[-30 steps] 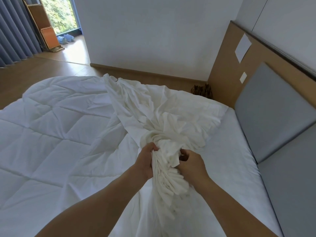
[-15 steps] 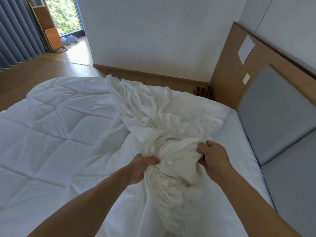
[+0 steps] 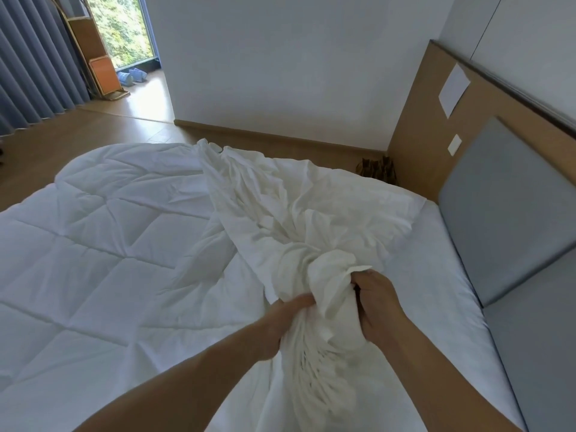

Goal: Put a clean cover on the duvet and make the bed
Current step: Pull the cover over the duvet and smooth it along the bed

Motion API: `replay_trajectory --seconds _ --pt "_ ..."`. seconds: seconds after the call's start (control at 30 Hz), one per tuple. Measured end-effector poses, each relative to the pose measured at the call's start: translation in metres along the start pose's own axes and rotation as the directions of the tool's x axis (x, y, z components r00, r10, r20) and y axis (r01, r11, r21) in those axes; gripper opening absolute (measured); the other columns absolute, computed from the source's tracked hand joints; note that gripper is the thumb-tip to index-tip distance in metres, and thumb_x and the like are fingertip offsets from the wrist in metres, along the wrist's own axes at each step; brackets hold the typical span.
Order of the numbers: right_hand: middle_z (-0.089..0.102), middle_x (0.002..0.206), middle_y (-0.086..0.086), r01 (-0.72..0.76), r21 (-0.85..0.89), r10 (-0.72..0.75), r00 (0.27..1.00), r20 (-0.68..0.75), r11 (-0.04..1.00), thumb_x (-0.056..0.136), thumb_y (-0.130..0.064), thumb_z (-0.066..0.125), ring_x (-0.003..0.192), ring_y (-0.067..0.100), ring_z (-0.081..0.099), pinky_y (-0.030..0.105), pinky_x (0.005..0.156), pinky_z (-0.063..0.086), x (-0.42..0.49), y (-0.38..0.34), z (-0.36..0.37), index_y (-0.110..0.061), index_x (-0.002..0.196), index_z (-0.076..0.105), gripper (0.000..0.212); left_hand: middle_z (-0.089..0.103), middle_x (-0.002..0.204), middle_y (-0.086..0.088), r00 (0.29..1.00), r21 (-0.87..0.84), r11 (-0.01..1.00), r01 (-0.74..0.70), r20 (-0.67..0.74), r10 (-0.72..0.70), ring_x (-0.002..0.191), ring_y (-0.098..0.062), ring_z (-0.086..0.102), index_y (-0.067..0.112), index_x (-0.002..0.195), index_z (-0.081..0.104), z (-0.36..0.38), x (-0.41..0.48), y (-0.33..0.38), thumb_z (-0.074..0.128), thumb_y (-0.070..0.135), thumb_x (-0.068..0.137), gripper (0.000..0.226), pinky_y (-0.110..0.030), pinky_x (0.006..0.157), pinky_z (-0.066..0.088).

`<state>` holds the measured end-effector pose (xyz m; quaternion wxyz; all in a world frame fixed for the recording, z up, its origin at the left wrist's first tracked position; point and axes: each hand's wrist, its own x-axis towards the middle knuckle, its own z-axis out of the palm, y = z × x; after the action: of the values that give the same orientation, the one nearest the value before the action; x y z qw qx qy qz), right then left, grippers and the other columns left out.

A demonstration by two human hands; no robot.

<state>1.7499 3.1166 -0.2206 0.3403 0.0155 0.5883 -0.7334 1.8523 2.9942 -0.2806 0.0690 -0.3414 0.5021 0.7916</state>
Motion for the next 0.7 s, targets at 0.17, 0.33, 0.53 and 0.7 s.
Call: replay_trajectory --seconds 0.17,0.33,0.53,0.7 --pt "0.076 0.1 0.009 0.1 -0.226 -0.079 0.992 0.101 0.969 0.096 -0.012 0.06 0.092 0.023 0.074 0.038 0.078 0.061 0.002 0.003 0.007 -0.012 0.1 0.075 0.015 0.068 0.124 -0.014 0.983 -0.066 0.998 -0.025 0.181 0.036 0.116 -0.031 0.065 0.011 0.126 0.067 0.008 -0.002 0.003 0.078 0.044 0.075 0.062 -0.046 0.102 0.05" --pt "0.076 0.099 0.0 0.138 -0.38 -0.024 0.957 0.289 0.914 0.098 -0.013 0.059 0.094 0.014 0.071 0.031 0.09 0.056 -0.002 -0.003 0.004 -0.026 0.105 0.076 0.023 0.07 0.109 -0.018 0.985 -0.178 0.98 -0.086 0.13 0.11 0.097 -0.029 0.068 0.004 0.111 0.071 0.007 0.001 0.006 0.069 0.033 0.092 0.035 -0.038 0.083 0.056" --pt "0.065 0.099 -0.014 0.354 -0.707 -0.312 0.93 0.196 0.612 0.085 -0.02 0.076 0.087 -0.006 0.061 0.007 0.074 0.043 0.001 0.004 -0.004 -0.034 0.112 0.061 0.034 0.07 0.095 -0.018 0.969 -0.376 0.918 -0.128 0.148 0.196 0.086 -0.03 0.069 0.002 0.101 0.073 0.001 0.001 0.013 0.07 0.019 0.084 0.024 -0.037 0.075 0.058" --pt "0.073 0.079 -0.005 0.253 -0.632 -0.211 0.967 0.142 0.732 0.084 -0.018 0.078 0.064 -0.005 0.064 0.009 0.061 0.047 0.008 0.005 -0.02 -0.017 0.081 0.074 0.005 0.072 0.081 -0.018 0.95 -0.42 0.898 -0.13 0.205 0.233 0.071 -0.029 0.072 0.001 0.082 0.078 -0.004 -0.005 0.012 0.065 0.012 0.084 0.017 -0.035 0.06 0.059"
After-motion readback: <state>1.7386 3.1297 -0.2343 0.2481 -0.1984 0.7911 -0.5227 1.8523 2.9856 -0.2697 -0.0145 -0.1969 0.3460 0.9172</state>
